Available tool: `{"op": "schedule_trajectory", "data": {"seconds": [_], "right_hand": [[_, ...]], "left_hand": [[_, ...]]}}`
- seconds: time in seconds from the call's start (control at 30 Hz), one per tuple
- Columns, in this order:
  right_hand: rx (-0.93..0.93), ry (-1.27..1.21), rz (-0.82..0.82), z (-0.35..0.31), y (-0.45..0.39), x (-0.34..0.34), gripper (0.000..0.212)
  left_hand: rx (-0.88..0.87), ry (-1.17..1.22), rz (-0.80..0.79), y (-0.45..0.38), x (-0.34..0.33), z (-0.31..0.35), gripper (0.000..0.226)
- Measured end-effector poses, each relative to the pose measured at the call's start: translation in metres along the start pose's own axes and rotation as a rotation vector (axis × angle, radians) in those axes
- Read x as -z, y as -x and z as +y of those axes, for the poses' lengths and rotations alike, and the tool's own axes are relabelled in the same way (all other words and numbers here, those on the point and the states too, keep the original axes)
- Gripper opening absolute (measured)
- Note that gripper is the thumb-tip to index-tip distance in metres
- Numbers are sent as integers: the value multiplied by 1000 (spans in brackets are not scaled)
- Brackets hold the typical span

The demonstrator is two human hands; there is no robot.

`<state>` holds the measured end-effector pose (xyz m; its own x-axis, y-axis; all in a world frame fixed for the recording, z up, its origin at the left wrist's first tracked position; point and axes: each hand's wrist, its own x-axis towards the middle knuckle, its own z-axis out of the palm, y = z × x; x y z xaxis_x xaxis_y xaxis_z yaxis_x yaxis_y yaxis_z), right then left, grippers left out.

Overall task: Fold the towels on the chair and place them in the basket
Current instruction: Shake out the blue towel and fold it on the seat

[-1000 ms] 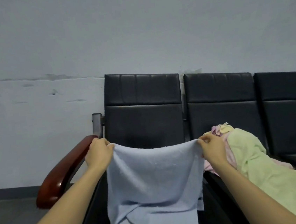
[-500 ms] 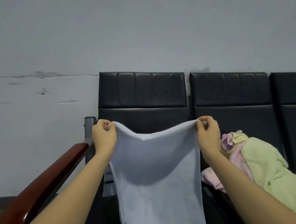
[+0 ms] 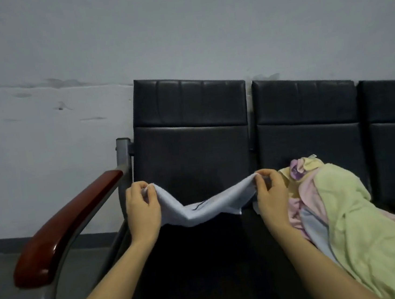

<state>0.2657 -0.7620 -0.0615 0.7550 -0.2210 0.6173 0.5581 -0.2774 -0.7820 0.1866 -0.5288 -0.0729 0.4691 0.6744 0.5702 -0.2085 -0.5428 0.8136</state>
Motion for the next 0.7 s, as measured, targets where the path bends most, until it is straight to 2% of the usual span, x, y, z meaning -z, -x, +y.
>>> {"op": "schedule_trajectory", "data": {"seconds": [0.23,0.37,0.5,0.7], "right_hand": [[-96,244,-163,51,78,18,9],[-164,463,-323,74,82,10,13],[-158,528,-528,92,72,-12,22],[-48,742,-907,128,66,-40,45]], "left_hand": [[-64,-490,-176,67,24,-61,11],[-151,-646,-381,66,17,-76,25],[-233,-816,-638,49,-7,-83,39],[-196,-968,-1013,38,-38,-115,51]]}}
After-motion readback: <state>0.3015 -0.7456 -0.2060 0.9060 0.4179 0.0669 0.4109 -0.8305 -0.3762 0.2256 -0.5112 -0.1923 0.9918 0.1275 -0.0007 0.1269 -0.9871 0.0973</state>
